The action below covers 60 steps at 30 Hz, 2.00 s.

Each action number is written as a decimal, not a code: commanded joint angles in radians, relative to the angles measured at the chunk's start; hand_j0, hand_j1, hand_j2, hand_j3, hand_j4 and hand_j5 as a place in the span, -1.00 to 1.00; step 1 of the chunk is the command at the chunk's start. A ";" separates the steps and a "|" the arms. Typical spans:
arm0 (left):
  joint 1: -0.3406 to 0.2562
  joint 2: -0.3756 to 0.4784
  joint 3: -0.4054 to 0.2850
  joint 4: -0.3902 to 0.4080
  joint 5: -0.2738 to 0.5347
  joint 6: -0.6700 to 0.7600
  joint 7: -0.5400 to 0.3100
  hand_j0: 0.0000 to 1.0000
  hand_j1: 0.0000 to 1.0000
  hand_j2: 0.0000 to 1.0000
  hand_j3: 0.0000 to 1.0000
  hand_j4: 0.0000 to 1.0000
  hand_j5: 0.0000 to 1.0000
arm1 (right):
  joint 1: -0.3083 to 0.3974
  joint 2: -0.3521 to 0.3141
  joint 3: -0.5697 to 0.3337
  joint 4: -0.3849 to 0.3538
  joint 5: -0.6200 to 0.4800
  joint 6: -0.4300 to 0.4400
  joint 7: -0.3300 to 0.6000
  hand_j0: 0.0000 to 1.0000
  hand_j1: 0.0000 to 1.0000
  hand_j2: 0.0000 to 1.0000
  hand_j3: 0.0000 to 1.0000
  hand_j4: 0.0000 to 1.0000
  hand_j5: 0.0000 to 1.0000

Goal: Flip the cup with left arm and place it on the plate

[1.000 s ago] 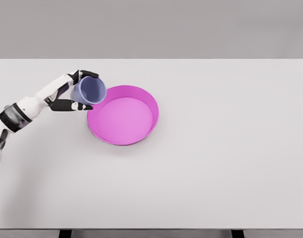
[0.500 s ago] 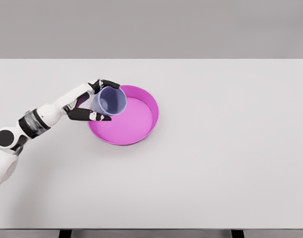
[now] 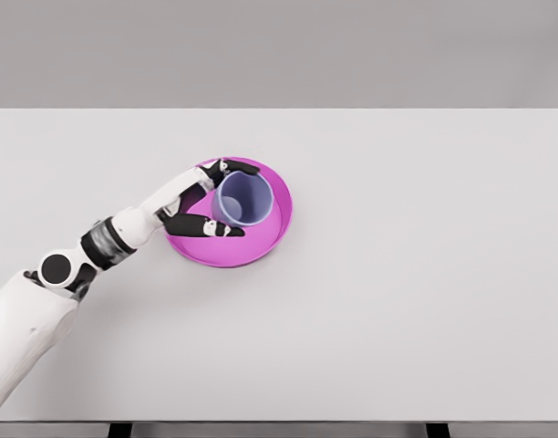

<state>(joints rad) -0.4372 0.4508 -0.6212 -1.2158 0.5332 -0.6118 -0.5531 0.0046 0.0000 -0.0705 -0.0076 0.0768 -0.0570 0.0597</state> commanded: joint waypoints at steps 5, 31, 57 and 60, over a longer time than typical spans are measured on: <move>0.008 -0.021 -0.002 0.007 0.014 0.001 0.001 0.31 0.31 0.31 0.31 0.31 0.31 | 0.000 0.000 0.000 0.000 0.000 0.000 0.000 1.00 1.00 1.00 1.00 1.00 1.00; 0.003 -0.067 0.008 0.144 -0.005 0.001 -0.005 1.00 1.00 1.00 1.00 1.00 1.00 | 0.000 0.000 0.000 0.000 0.000 0.000 0.000 1.00 1.00 1.00 1.00 1.00 1.00; 0.012 0.029 0.055 0.144 -0.029 0.001 -0.008 1.00 1.00 1.00 1.00 1.00 1.00 | 0.000 0.000 0.000 0.000 0.000 0.000 0.000 1.00 1.00 1.00 1.00 1.00 1.00; 0.011 0.062 0.057 0.144 -0.029 0.001 -0.008 1.00 1.00 1.00 1.00 1.00 1.00 | 0.000 0.000 0.000 0.000 0.000 0.000 0.000 1.00 1.00 1.00 1.00 1.00 1.00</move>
<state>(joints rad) -0.4249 0.4935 -0.5669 -1.0728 0.4971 -0.6120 -0.5609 0.0031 0.0000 -0.0705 -0.0077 0.0767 -0.0569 0.0597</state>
